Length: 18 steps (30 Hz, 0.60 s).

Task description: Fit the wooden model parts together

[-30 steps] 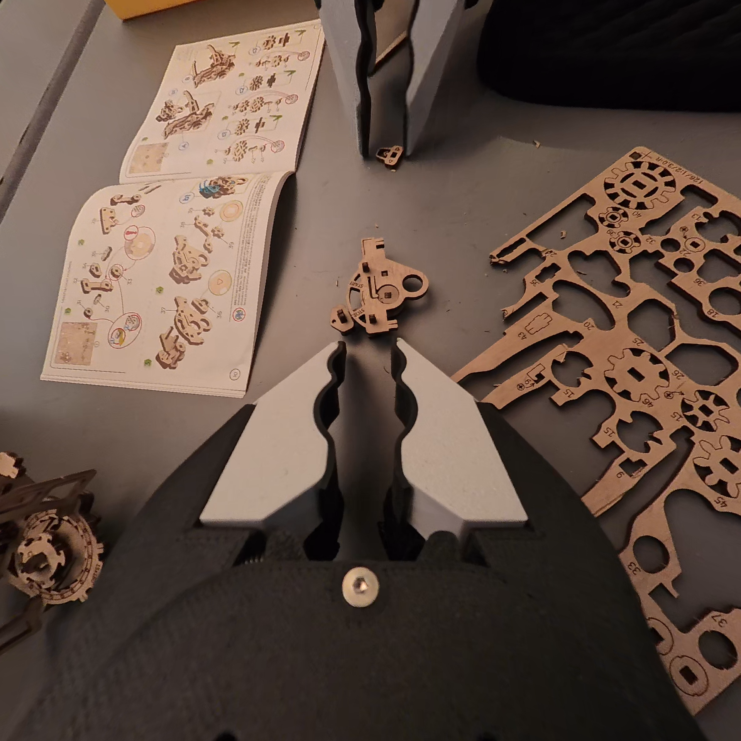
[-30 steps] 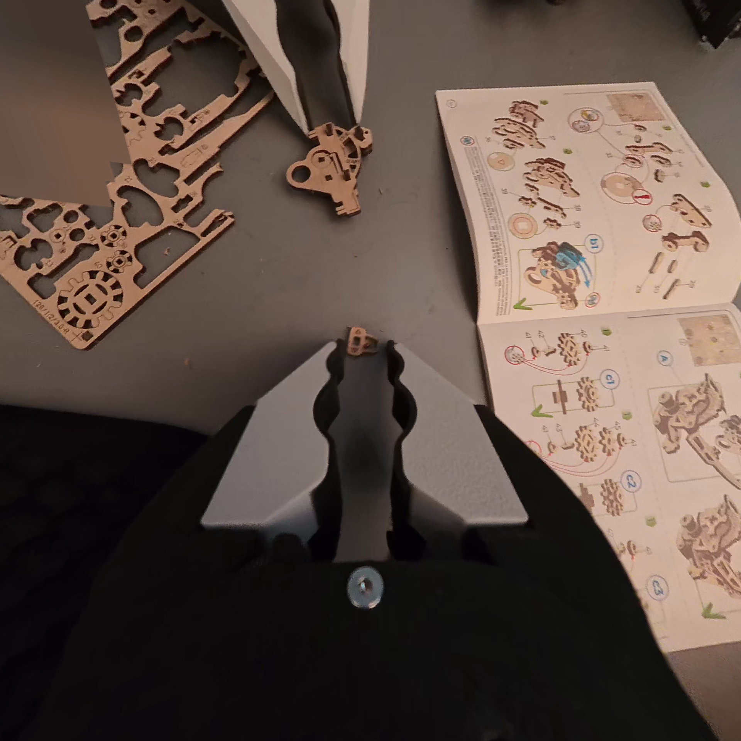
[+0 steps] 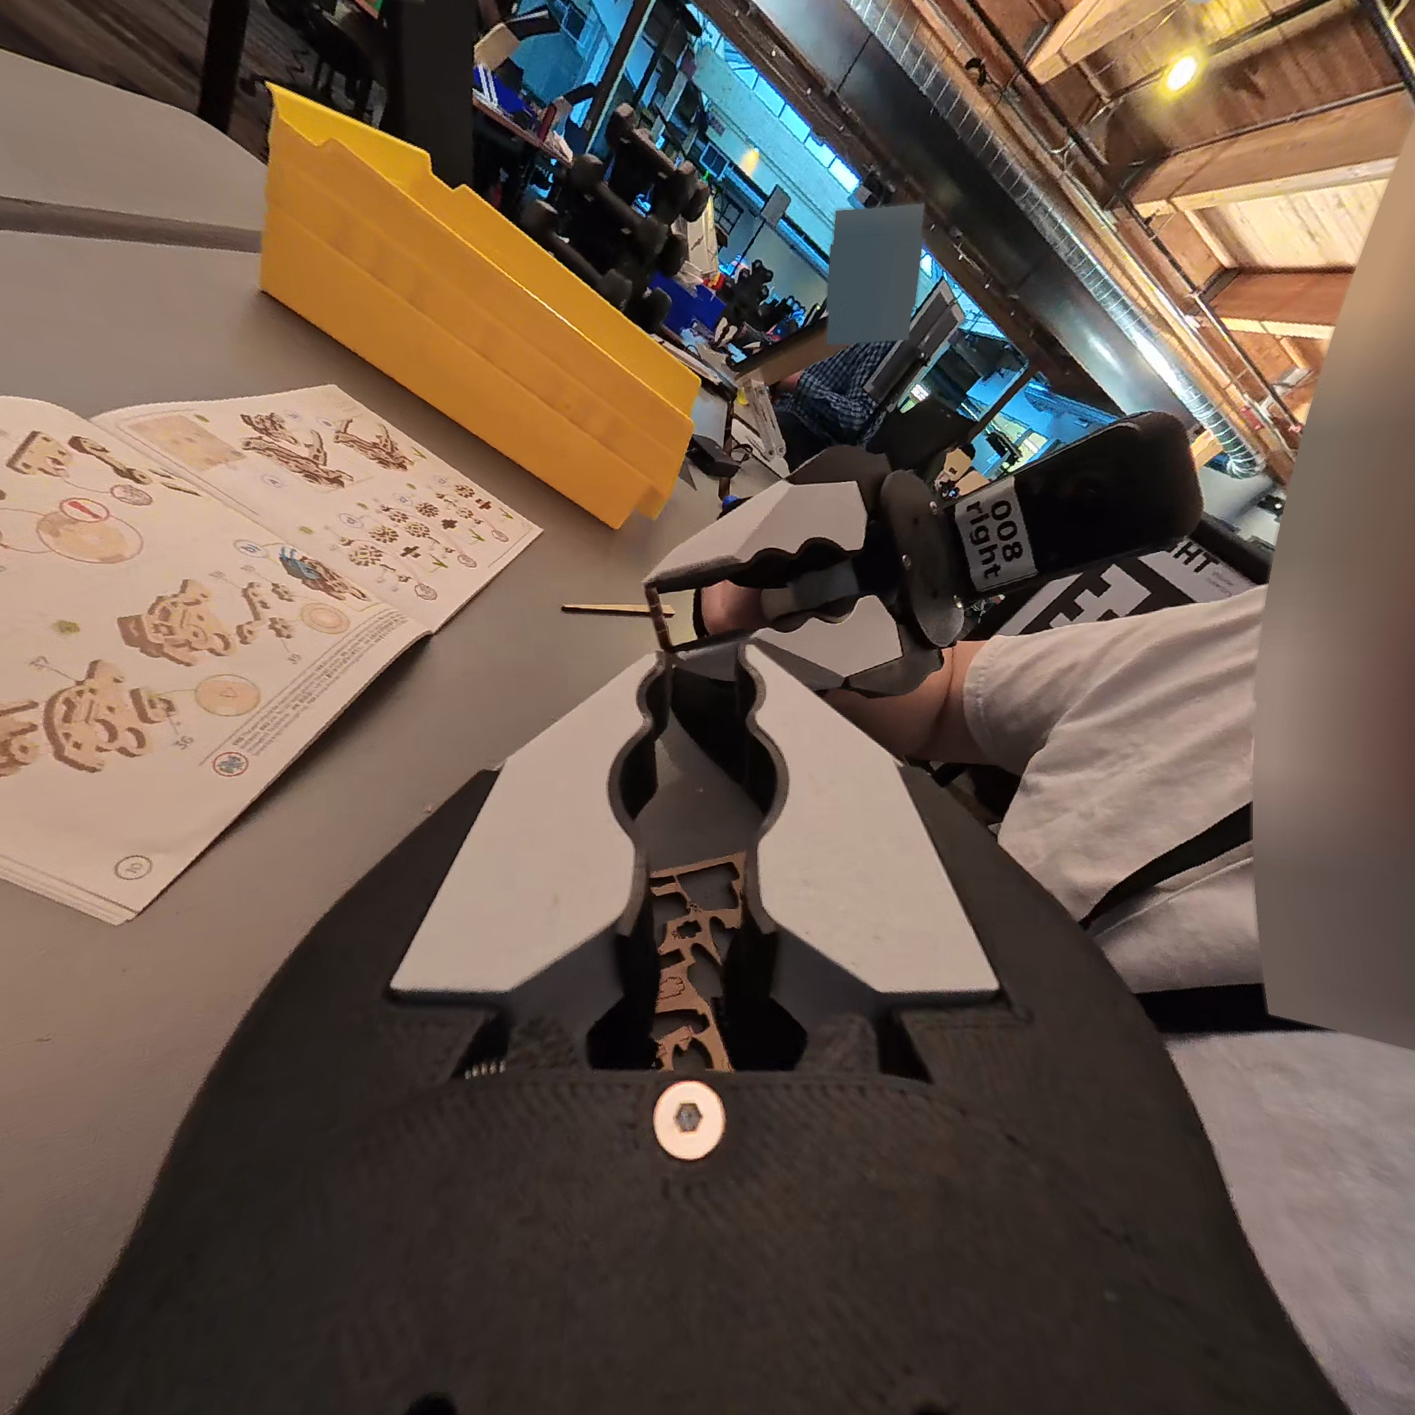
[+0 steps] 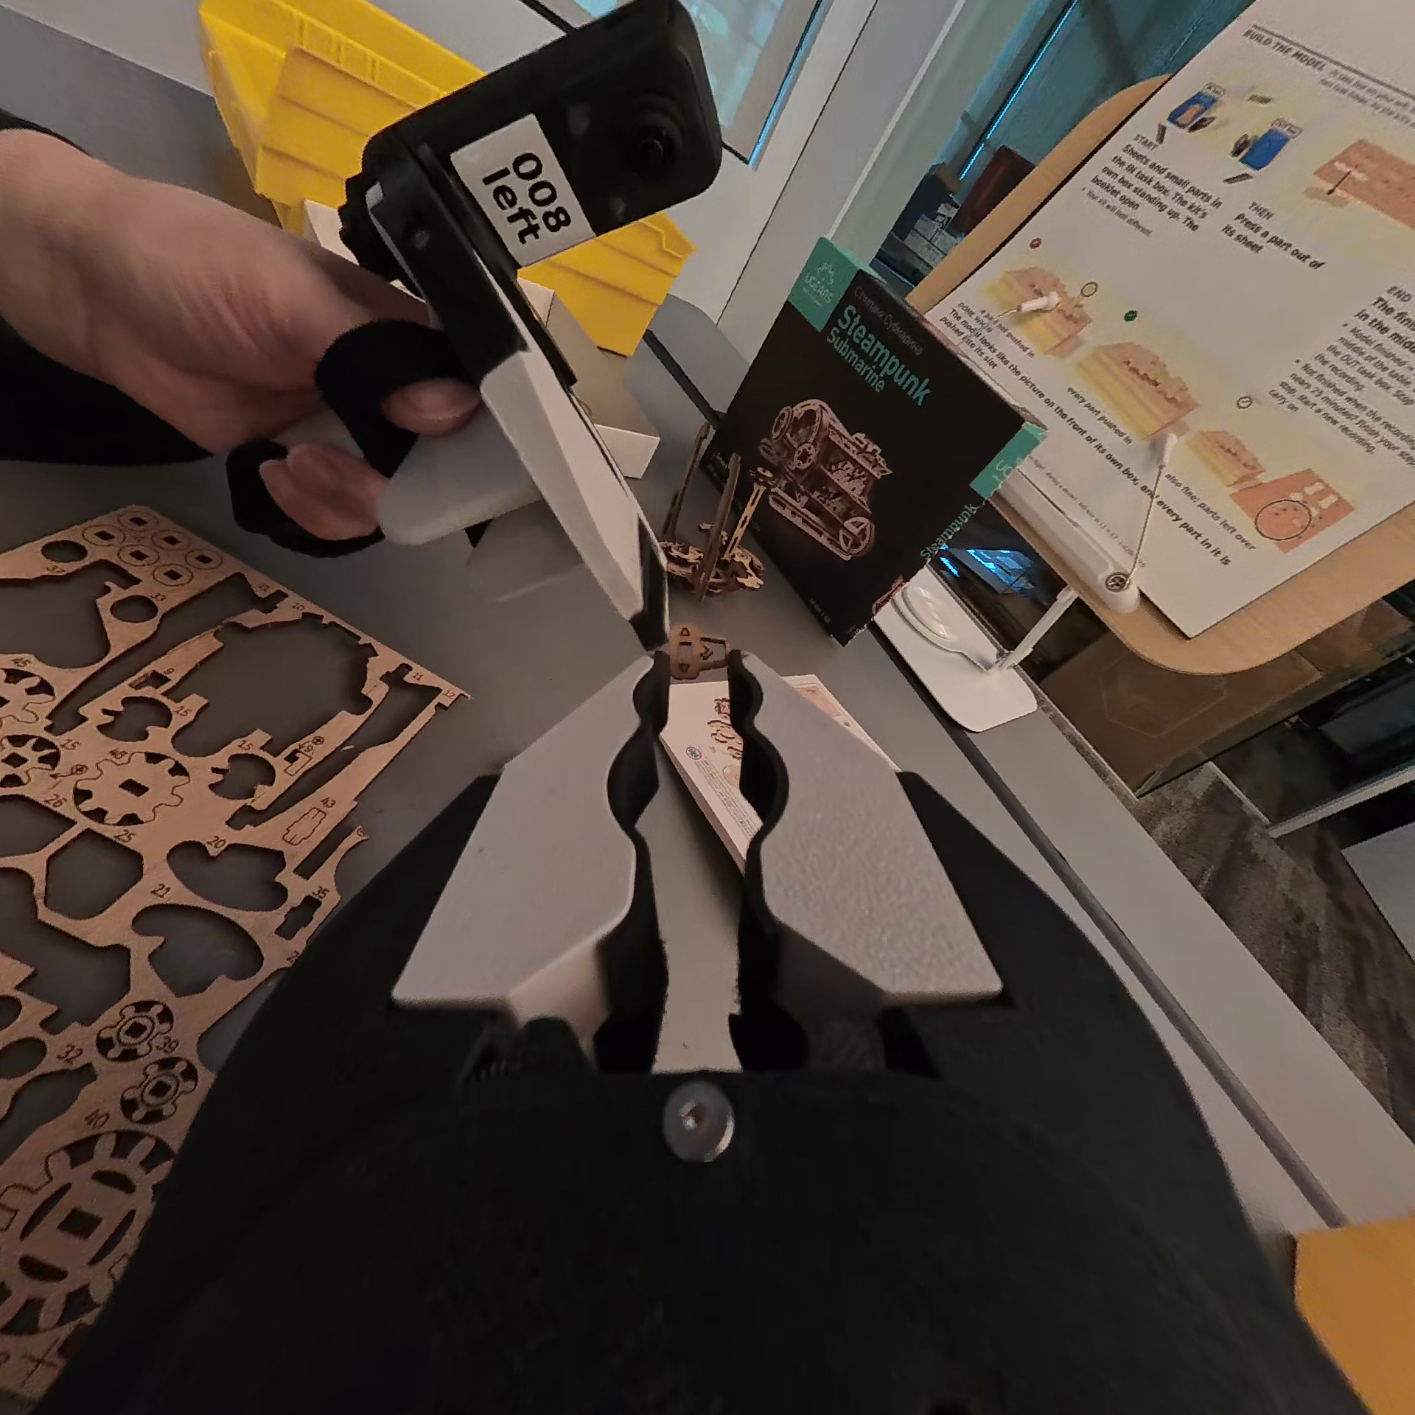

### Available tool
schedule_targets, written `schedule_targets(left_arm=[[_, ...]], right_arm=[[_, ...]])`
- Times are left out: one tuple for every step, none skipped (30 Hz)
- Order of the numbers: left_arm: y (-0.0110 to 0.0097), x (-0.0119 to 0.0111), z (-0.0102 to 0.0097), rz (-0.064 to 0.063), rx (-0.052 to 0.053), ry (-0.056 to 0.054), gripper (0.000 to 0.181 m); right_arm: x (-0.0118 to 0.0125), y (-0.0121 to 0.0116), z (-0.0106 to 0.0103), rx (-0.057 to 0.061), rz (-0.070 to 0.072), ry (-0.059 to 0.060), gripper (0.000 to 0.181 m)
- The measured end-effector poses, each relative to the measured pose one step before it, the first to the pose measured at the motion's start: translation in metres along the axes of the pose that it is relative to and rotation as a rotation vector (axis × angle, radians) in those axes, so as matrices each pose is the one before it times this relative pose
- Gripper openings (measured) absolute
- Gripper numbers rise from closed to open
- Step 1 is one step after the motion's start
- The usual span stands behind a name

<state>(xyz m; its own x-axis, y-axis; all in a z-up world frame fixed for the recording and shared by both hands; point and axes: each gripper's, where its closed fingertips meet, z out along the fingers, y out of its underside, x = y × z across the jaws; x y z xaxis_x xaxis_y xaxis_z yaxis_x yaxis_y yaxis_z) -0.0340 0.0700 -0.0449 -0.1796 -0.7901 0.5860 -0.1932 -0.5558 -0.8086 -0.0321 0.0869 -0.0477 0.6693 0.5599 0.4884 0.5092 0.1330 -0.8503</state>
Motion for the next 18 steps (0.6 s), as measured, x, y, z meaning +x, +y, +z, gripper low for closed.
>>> schedule_targets(left_arm=[[-0.00072, -0.00064, -0.00042, -0.0016, 0.0051, -0.0036, 0.013], [-0.00082, -0.00108, -0.00043, -0.0046, 0.0068, -0.0059, 0.012], [0.00024, -0.00111, -0.00011, -0.0039, -0.0002, -0.0045, 0.012], [0.00110, -0.00094, 0.00035, -0.0047, -0.0054, -0.0021, 0.012], [0.00052, 0.00034, 0.00047, -0.0058, 0.0001, 0.0060, 0.012], [0.00067, 0.00092, 0.00061, -0.0075, -0.0009, 0.0091, 0.011], [0.00075, 0.00048, 0.00068, -0.0073, -0.0035, 0.0061, 0.009], [0.00002, 0.00013, 0.00018, -0.0032, 0.0029, 0.0035, 0.008], [-0.00077, -0.00031, -0.00010, -0.0018, 0.0080, 0.0010, 0.007], [-0.00003, -0.00073, -0.00042, -0.0033, 0.0017, -0.0005, 0.005], [0.00060, -0.00132, -0.00047, -0.0037, -0.0047, -0.0026, 0.002], [0.00073, -0.00082, -0.00038, -0.0042, -0.0046, 0.0028, 0.002], [0.00157, -0.00127, -0.00002, -0.0073, -0.0096, -0.0004, 0.002], [0.00242, -0.00129, 0.00002, -0.0067, -0.0174, -0.0009, 0.002], [0.00329, -0.00126, -0.00024, -0.0034, -0.0282, -0.0011, 0.001], [0.00380, -0.00206, -0.00069, 0.0036, -0.0348, -0.0049, 0.001], [0.00453, -0.00152, -0.00063, 0.0066, -0.0407, 0.0001, 0.001], [0.00658, -0.00171, -0.00028, -0.0019, -0.0531, 0.0019, 0.001]], right_arm=[[-0.00040, -0.00102, -0.00026, 0.0049, -0.0038, 0.0012, 0.013], [-0.00083, -0.00109, -0.00021, 0.0035, -0.0040, -0.0022, 0.013], [-0.00066, -0.00094, -0.00016, 0.0036, -0.0033, 0.0001, 0.013], [-0.00038, -0.00074, -0.00002, 0.0028, -0.0025, 0.0008, 0.013], [-0.00113, -0.00032, 0.00025, 0.0016, -0.0009, -0.0034, 0.013], [-0.00072, -0.00003, 0.00023, 0.0005, 0.0007, -0.0014, 0.013], [-0.00075, -0.00011, 0.00033, 0.0016, -0.0008, -0.0020, 0.013], [-0.00112, 0.00009, 0.00029, 0.0008, -0.0015, -0.0047, 0.013], [-0.00142, -0.00018, 0.00022, 0.0029, -0.0019, -0.0067, 0.013], [-0.00046, -0.00033, 0.00008, 0.0038, -0.0001, -0.0011, 0.013], [-0.00079, -0.00019, 0.00025, 0.0023, 0.0005, -0.0030, 0.013], [-0.00056, 0.00067, 0.00045, -0.0026, -0.0017, -0.0017, 0.013], [-0.00088, 0.00170, 0.00065, -0.0047, -0.0012, -0.0050, 0.013], [-0.00164, 0.00189, 0.00039, -0.0043, 0.0014, -0.0115, 0.013], [-0.00283, 0.00217, 0.00011, -0.0052, -0.0062, -0.0207, 0.014], [-0.00381, 0.00200, -0.00054, -0.0032, -0.0143, -0.0305, 0.014], [-0.00538, 0.00289, -0.00113, -0.0056, -0.0173, -0.0454, 0.015], [-0.00671, 0.00255, -0.00190, 0.0019, -0.0218, -0.0556, 0.020]])
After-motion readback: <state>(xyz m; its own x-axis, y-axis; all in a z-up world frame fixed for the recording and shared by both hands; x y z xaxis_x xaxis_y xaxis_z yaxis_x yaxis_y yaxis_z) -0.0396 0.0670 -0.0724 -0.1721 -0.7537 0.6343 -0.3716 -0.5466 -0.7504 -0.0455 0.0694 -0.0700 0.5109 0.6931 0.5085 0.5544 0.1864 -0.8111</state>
